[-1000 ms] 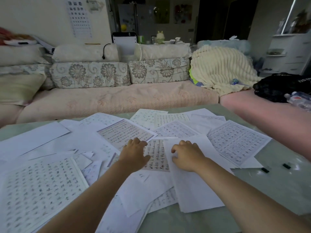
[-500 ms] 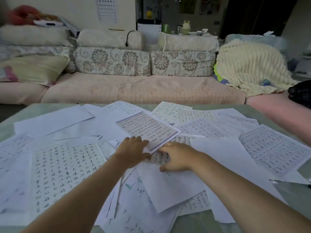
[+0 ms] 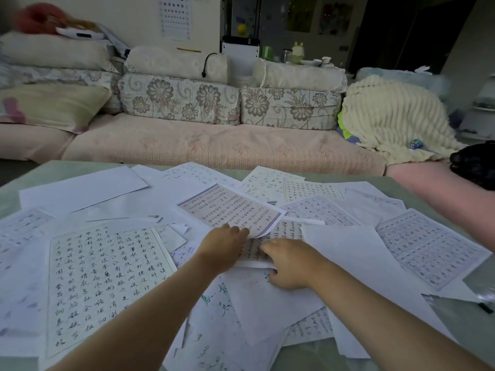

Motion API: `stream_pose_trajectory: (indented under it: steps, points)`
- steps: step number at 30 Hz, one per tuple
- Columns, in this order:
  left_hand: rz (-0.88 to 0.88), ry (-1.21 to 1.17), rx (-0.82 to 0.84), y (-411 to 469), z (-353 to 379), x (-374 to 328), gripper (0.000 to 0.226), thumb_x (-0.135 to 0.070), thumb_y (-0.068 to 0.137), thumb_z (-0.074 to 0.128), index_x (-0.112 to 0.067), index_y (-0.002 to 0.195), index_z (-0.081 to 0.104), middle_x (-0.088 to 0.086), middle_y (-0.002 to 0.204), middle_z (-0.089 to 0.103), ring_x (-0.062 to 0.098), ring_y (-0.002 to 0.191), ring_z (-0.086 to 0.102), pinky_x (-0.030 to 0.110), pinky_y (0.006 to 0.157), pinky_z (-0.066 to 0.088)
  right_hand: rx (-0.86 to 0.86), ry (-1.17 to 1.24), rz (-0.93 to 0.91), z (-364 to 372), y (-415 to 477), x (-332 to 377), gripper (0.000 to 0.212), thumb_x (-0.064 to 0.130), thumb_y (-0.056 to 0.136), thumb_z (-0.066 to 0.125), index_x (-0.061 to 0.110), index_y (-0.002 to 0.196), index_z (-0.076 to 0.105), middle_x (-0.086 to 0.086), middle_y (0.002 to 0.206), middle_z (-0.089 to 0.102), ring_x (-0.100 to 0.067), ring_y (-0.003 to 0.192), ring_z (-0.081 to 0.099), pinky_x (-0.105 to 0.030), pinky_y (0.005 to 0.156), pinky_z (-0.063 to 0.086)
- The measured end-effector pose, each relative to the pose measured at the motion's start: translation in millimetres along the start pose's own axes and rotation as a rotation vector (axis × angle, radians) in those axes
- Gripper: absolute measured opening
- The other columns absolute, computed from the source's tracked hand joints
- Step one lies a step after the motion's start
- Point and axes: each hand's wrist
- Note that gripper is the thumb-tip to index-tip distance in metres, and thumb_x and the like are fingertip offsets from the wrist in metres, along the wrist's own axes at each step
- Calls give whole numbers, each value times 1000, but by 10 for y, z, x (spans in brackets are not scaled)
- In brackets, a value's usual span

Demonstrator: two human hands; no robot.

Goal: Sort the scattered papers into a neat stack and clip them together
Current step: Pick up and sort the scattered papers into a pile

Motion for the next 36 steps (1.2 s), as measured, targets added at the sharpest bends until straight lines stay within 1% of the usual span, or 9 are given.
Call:
stream_pose_trajectory:
  steps: [7,12,18,22,25,27,31,33,36]
  points:
    - [49,-359,-99,-79,-129,95,22,-22,95,45,-17,83,62,-3,79,64,18,73,56,38,66,52,-150,36,97,-52,9,-55,17,23,89,57,13,101,63,-3,105,58,-24,91,59,-31,70,46]
    - [173,-382,-25,-394,-199,97,32,-48,91,55,-31,117,64,-16,106,66,7,95,58,29,81,51,-280,221,157,-23,50,133,14,24,87,62,22,75,54,6,83,52,-18,76,52,-28,58,35]
    - [145,-301,-208,-427,-274,239,25,-5,84,67,-25,94,76,-5,87,75,17,79,69,31,66,56,-73,471,180,-248,-18,252,53,66,78,60,32,115,44,11,120,47,-13,109,50,-35,89,45]
    - [48,-407,-171,-588,-485,405,21,-8,84,71,-26,93,78,-9,99,74,10,92,66,22,84,52,-119,573,266,-234,33,90,39,56,92,54,31,121,51,8,128,47,-14,120,48,-36,101,42]
    - [21,-441,-223,-784,-505,590,33,0,71,79,-32,80,77,-11,109,71,12,106,61,40,94,51,-86,492,364,-146,129,32,46,52,91,57,27,130,50,1,136,46,-20,126,46,-40,105,41]
    - [-97,-334,-271,-903,-485,642,35,-9,69,83,-39,83,76,-7,131,60,21,126,48,52,103,43,-35,480,425,-76,201,62,62,62,87,58,27,137,47,-1,142,45,-23,129,44,-42,106,40]
    - [-631,-444,-229,-1073,-540,602,70,-38,79,76,-34,141,45,6,157,23,31,142,17,51,114,24,46,310,471,4,343,204,93,81,71,58,28,145,38,-4,144,44,-29,134,39,-48,108,33]
    - [-895,-749,-179,-1083,-610,559,90,-41,80,75,-23,151,23,11,155,22,33,139,26,49,108,31,85,224,458,11,394,277,99,82,67,60,29,148,35,-6,147,38,-31,138,31,-51,112,26]
    - [-1151,-1324,-181,-1025,-663,531,81,-36,88,68,-7,148,22,19,123,58,30,105,64,41,77,52,103,238,413,13,443,348,99,78,68,63,33,150,32,-5,150,33,-30,141,25,-51,114,23]
Point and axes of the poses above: each hand's wrist, its own y-axis towards the middle knuckle, its own z-axis out of the palm, x = y × z
